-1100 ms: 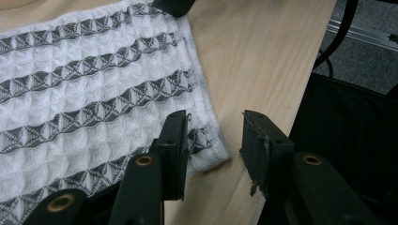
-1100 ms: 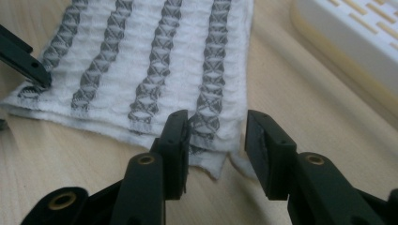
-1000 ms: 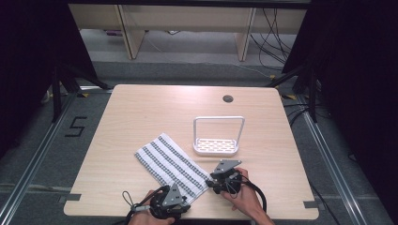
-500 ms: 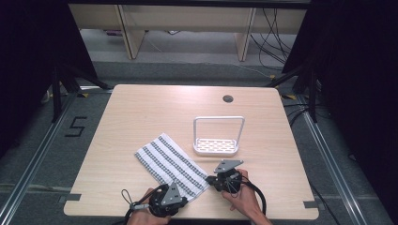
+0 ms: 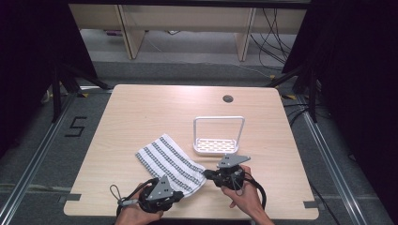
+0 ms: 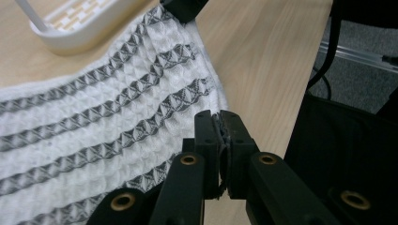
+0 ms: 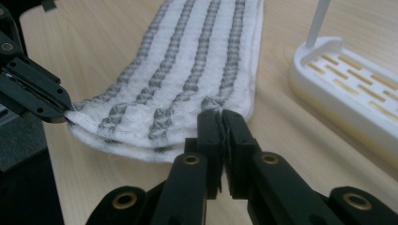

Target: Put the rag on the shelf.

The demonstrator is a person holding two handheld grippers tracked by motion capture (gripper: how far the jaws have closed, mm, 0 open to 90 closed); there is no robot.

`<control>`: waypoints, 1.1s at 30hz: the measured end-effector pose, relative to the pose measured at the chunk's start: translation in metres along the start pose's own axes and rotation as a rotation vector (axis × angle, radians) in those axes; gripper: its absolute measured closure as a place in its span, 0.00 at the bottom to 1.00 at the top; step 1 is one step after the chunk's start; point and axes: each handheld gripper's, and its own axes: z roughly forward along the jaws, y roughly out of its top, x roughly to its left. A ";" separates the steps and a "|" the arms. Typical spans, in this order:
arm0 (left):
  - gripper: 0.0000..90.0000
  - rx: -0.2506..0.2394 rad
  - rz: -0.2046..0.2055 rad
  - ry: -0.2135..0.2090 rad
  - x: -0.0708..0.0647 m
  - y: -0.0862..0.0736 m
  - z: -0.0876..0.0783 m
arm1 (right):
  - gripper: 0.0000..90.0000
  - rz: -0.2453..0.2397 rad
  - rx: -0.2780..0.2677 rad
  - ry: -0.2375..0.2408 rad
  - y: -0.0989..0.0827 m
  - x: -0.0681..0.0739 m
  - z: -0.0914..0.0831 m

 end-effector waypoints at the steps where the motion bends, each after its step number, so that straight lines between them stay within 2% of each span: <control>1: 0.96 -0.002 0.019 -0.001 0.002 0.003 -0.004 | 0.97 0.001 -0.017 0.004 0.003 0.001 -0.002; 4: 0.96 -0.052 0.008 0.002 0.005 0.013 -0.018 | 0.97 -0.004 -0.045 0.010 0.013 0.003 -0.009; 6: 0.96 -0.046 0.044 0.010 0.008 0.024 -0.031 | 0.97 0.004 -0.070 0.009 0.023 0.006 -0.016; 7: 0.96 -0.072 0.038 0.012 0.008 0.029 -0.036 | 0.97 0.004 -0.084 0.013 0.029 0.008 -0.019; 8: 0.96 -0.078 0.051 0.014 0.010 0.034 -0.042 | 0.97 -0.001 -0.111 0.022 0.040 0.010 -0.024; 9: 0.96 -0.073 0.060 0.017 0.012 0.039 -0.048 | 0.97 -0.001 -0.111 0.022 0.040 0.010 -0.024; 12: 0.96 -0.102 0.059 0.022 0.019 0.055 -0.067 | 0.97 -0.036 -0.146 0.024 0.058 0.012 -0.033; 14: 0.96 -0.119 0.063 0.013 0.023 0.065 -0.077 | 0.97 -0.003 -0.150 0.034 0.069 0.016 -0.040; 15: 0.96 -0.119 0.062 0.013 0.024 0.068 -0.081 | 0.97 -0.003 -0.163 0.029 0.076 0.016 -0.044; 16: 0.96 -0.125 0.063 0.005 0.026 0.072 -0.085 | 0.97 -0.026 -0.173 0.026 0.080 0.016 -0.046; 18: 0.96 -0.129 0.064 0.008 0.029 0.077 -0.090 | 0.97 -0.029 -0.182 0.034 0.089 0.018 -0.052; 19: 0.96 -0.131 0.062 0.008 0.030 0.079 -0.091 | 0.97 -0.014 -0.177 0.024 0.094 0.021 -0.057; 20: 0.96 -0.138 0.062 0.008 0.032 0.081 -0.093 | 0.97 -0.033 -0.191 0.033 0.097 0.021 -0.057; 24: 0.96 -0.155 0.062 0.000 0.035 0.093 -0.102 | 0.97 -0.039 -0.199 0.023 0.110 0.026 -0.069; 25: 0.96 -0.163 0.065 -0.004 0.035 0.096 -0.104 | 0.97 -0.069 -0.201 0.020 0.114 0.025 -0.072; 29: 0.96 -0.185 0.089 -0.005 0.034 0.111 -0.115 | 0.97 -0.072 -0.226 0.009 0.123 0.030 -0.087; 31: 0.96 -0.195 0.103 0.001 0.033 0.119 -0.119 | 0.97 -0.103 -0.241 0.008 0.128 0.029 -0.095; 33: 0.96 -0.208 0.117 0.001 0.033 0.127 -0.121 | 0.97 -0.089 -0.246 0.002 0.130 0.031 -0.103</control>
